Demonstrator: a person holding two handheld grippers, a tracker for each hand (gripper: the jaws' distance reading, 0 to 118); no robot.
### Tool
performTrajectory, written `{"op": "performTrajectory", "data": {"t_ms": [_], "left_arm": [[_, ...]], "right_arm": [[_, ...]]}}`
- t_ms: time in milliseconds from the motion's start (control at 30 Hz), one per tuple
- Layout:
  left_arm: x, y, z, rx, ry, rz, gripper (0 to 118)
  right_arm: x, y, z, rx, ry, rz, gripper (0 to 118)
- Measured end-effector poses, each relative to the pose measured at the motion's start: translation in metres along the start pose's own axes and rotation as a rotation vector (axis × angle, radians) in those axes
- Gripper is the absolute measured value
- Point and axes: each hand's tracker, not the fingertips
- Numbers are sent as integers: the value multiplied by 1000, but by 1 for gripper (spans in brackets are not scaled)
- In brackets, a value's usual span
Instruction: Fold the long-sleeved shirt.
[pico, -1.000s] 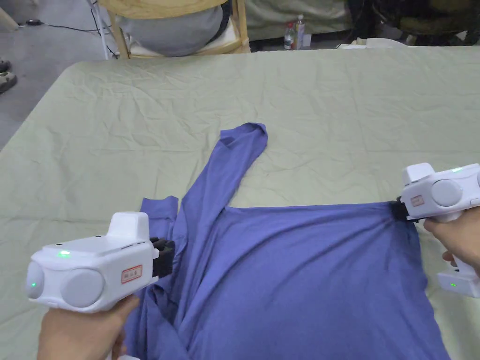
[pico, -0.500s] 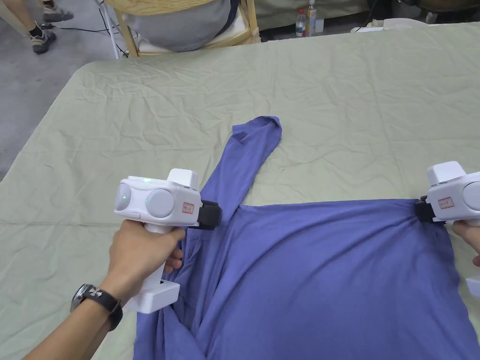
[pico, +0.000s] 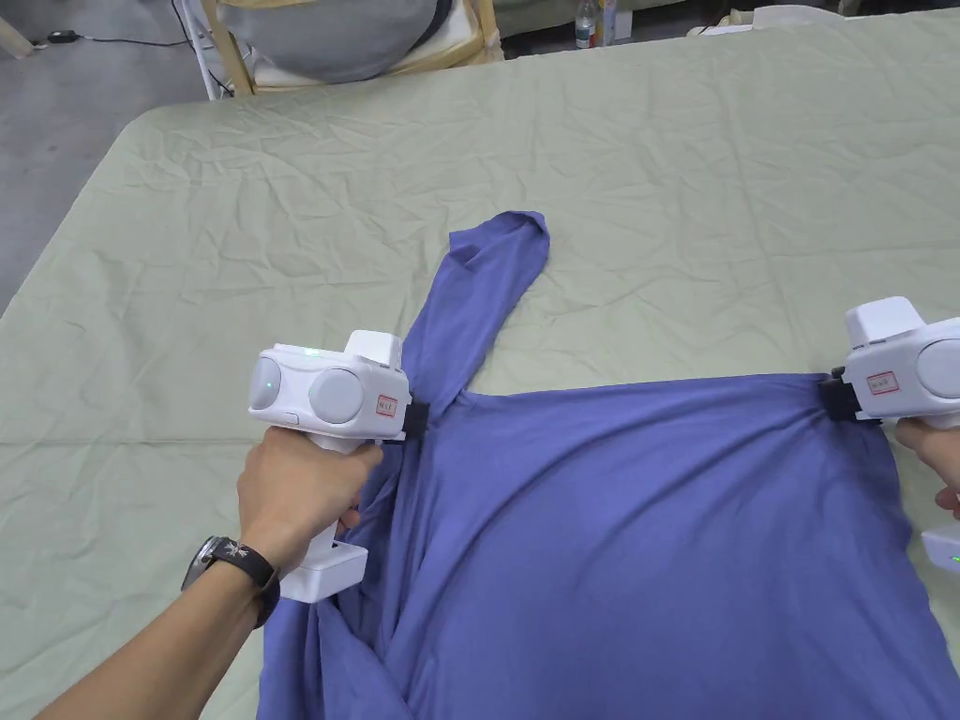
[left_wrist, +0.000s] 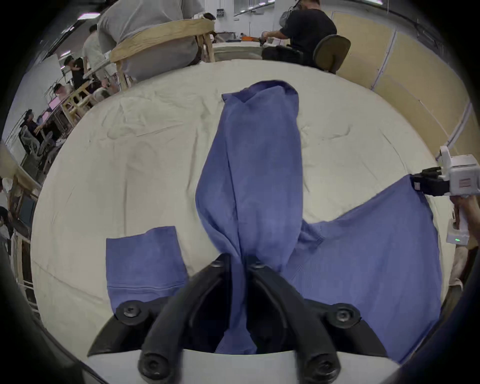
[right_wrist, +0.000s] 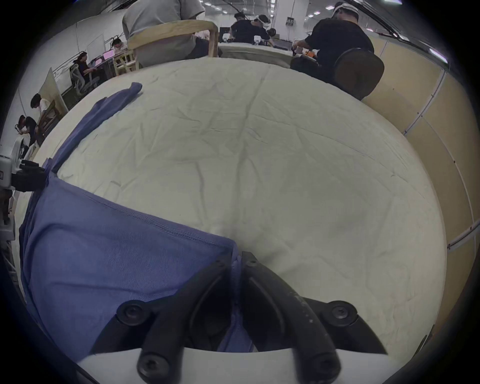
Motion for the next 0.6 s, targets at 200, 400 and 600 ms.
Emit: {"op": "performTrajectory", "data": {"t_ms": [200,400,600], "left_arm": [[-12,-2,12,19,-46,161,4],[-10,6,85,138,-39,62,4],[-5,14,191,311,-43,23,4]], "right_arm": [[-1,-2,13,23,-7,-23,10],[-3,-11,71,139,16,-2,10],[-1,-8,168,300,25,-13,10]]}}
